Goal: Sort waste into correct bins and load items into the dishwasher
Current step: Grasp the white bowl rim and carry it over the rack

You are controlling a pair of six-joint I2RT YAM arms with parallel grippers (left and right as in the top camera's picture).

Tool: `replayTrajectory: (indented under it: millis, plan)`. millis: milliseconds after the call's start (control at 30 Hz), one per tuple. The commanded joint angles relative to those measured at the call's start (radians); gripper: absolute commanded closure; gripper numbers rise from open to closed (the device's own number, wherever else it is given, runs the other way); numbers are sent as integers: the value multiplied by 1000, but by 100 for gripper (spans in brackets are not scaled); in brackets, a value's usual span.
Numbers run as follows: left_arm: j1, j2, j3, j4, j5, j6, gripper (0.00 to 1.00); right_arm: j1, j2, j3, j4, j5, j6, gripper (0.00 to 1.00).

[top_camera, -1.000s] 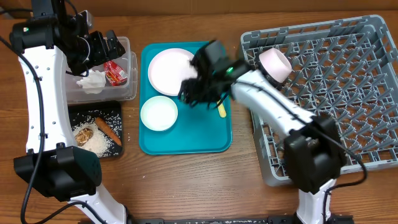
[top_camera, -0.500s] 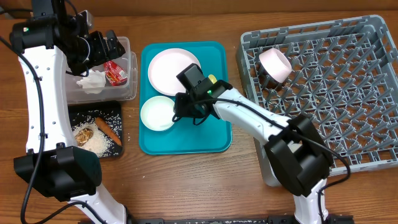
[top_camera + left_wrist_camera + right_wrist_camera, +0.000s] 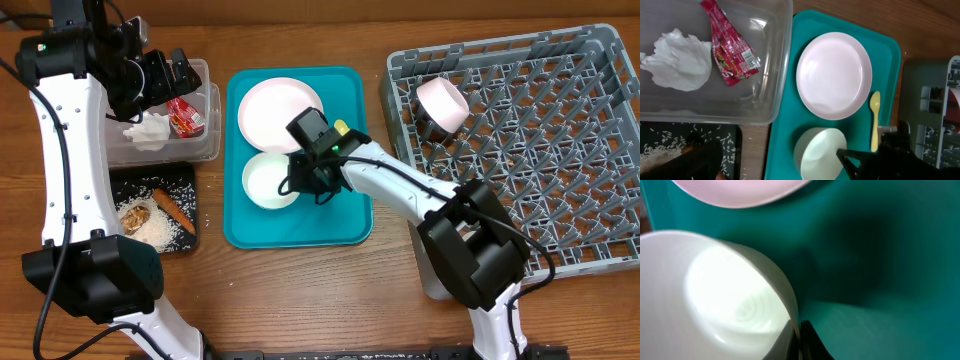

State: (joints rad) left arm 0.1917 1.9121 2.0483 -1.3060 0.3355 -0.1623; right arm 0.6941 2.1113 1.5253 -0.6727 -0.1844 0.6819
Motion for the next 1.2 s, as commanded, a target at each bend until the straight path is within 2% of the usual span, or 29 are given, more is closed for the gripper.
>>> replayTrajectory:
  millis: [0, 100, 200, 433, 533, 667, 833, 933, 1067, 1167]
  plan:
    - [-4, -10, 17, 0, -6, 1, 0, -28, -20, 34, -52, 19, -9, 96]
    - [-4, -10, 17, 0, -6, 2, 0, -50, -85, 71, -144, 84, -64, 96]
    - [-4, -10, 17, 0, -6, 2, 0, -68, -204, 101, -281, 265, -110, 96]
    - [-4, -10, 17, 0, -6, 1, 0, -142, -512, 105, -553, 728, -100, 96]
    - [-4, -10, 17, 0, -6, 2, 0, -170, -578, 105, -661, 958, -20, 96]
    - [-4, -10, 17, 0, -6, 2, 0, -205, -571, 95, -814, 1218, 90, 96]
    - [-4, -10, 17, 0, -6, 2, 0, -264, -534, 54, -850, 1353, 129, 96]
    - [-4, -10, 17, 0, -6, 1, 0, -307, -510, 36, -850, 1402, 88, 96]
    - [-4, -10, 17, 0, -6, 1, 0, -344, -452, 32, -867, 1426, -69, 96]
    - [-4, -10, 17, 0, -6, 2, 0, -349, -408, 32, -889, 1418, -119, 96]
